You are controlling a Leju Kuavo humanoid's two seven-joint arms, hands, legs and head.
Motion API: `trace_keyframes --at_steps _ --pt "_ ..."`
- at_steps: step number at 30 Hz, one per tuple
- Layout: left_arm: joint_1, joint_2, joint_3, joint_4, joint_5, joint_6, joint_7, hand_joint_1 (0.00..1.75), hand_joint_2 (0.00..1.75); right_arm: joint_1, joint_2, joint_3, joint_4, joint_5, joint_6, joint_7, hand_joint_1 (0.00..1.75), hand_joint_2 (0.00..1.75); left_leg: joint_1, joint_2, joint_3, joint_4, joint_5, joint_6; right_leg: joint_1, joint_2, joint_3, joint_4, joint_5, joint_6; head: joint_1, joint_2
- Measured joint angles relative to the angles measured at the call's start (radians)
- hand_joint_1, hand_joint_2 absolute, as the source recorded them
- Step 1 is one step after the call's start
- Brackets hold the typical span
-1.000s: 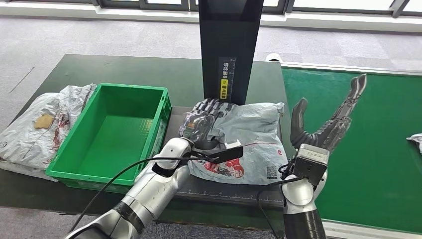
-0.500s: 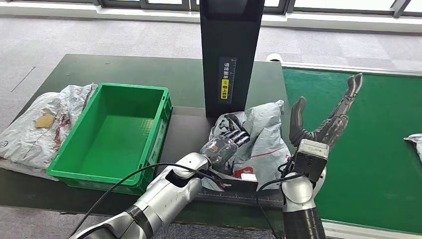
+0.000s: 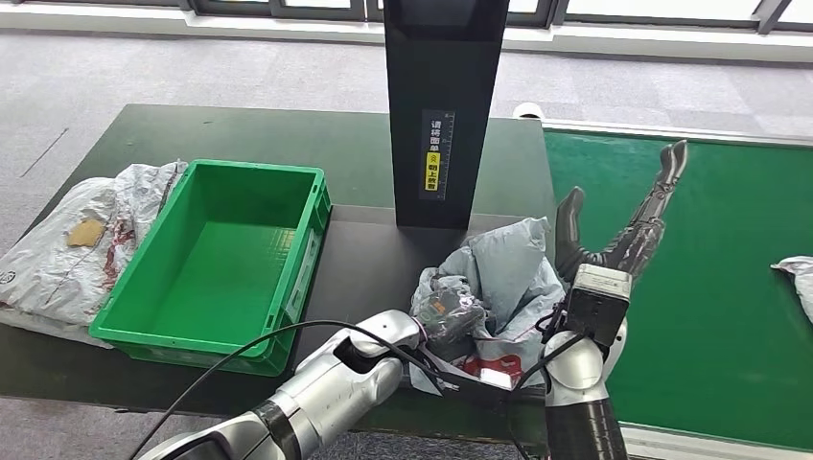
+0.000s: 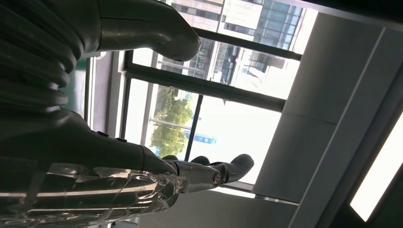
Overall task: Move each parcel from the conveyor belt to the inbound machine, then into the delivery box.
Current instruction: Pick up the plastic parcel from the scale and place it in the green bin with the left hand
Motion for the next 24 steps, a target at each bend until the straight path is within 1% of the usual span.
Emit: trace_keyframes --at_steps 3,7,8,10,12,13,15,18,21,24 --pt "-0.004 0.000 -0.011 0.008 -0.006 0.040 0.025 1.75 1.75 0.000 0.000 -0.008 0.002 0.001 0.002 0.000 0.00 1.75 0.000 0.000 0.000 0.000 0.000 0.000 0.000 0.000 0.000 0.000 0.000 0.000 0.000 0.000" --pt "-0.007 0.001 -0.013 0.017 -0.050 0.176 0.095 1.75 1.75 0.001 0.000 -0.019 0.002 0.009 0.006 0.000 0.00 1.75 0.000 0.000 0.000 0.000 0.000 0.000 0.000 0.000 0.000 0.000 0.000 0.000 0.000 0.000" --pt "-0.007 0.003 -0.012 0.017 -0.062 0.222 0.119 1.75 1.75 0.003 0.000 -0.022 0.002 0.012 0.006 0.000 0.00 1.75 0.000 0.000 0.000 0.000 0.000 0.000 0.000 0.000 0.000 0.000 0.000 0.000 0.000 0.000" --pt "-0.008 0.012 0.000 0.005 -0.096 0.348 0.184 1.75 1.75 0.012 0.000 -0.027 -0.001 0.018 0.006 0.004 0.00 1.75 0.000 0.000 0.000 0.000 0.000 0.000 0.000 0.000 0.000 0.000 0.000 0.000 0.000 0.000" --pt "-0.009 0.025 0.028 -0.019 -0.137 0.469 0.247 1.75 1.75 0.023 0.000 -0.035 -0.007 0.025 0.005 0.010 0.00 1.75 0.000 0.001 0.000 0.000 0.000 0.000 0.000 0.000 0.000 0.000 0.000 0.000 0.000 0.000" --pt "-0.007 0.034 0.049 -0.038 -0.160 0.510 0.272 1.75 1.75 0.027 0.000 -0.039 -0.011 0.027 0.003 0.012 0.00 1.75 0.000 0.001 0.000 0.000 0.000 0.000 0.000 0.000 0.000 0.000 0.000 0.000 0.000 0.000" --pt "0.014 0.052 0.115 -0.101 -0.215 0.570 0.309 1.75 1.75 0.033 0.000 -0.043 -0.016 0.031 0.000 0.017 0.00 1.75 0.000 0.002 0.000 0.000 0.000 0.000 0.000 0.001 -0.001 0.001 0.000 0.000 0.000 0.000" --pt "0.068 0.076 0.278 -0.270 -0.313 0.616 0.338 1.75 1.75 0.038 0.001 -0.044 -0.019 0.032 -0.005 0.026 0.00 1.75 0.000 0.004 0.000 0.000 0.000 0.000 0.000 0.004 -0.002 0.001 0.000 0.000 0.000 0.000" --pt "0.111 0.088 0.443 -0.447 -0.367 0.623 0.317 1.75 1.75 0.037 0.001 -0.044 -0.019 0.029 -0.008 0.029 0.00 1.75 0.001 0.005 0.000 -0.001 0.000 -0.001 0.001 0.004 -0.003 0.001 0.000 0.000 0.000 0.000" --pt "0.150 0.092 0.574 -0.611 -0.378 0.624 0.275 1.75 1.75 0.037 0.001 -0.044 -0.018 0.022 -0.014 0.028 0.00 1.75 0.001 0.004 -0.001 -0.001 0.001 -0.001 0.001 0.004 -0.003 0.001 0.000 -0.001 0.000 0.000"
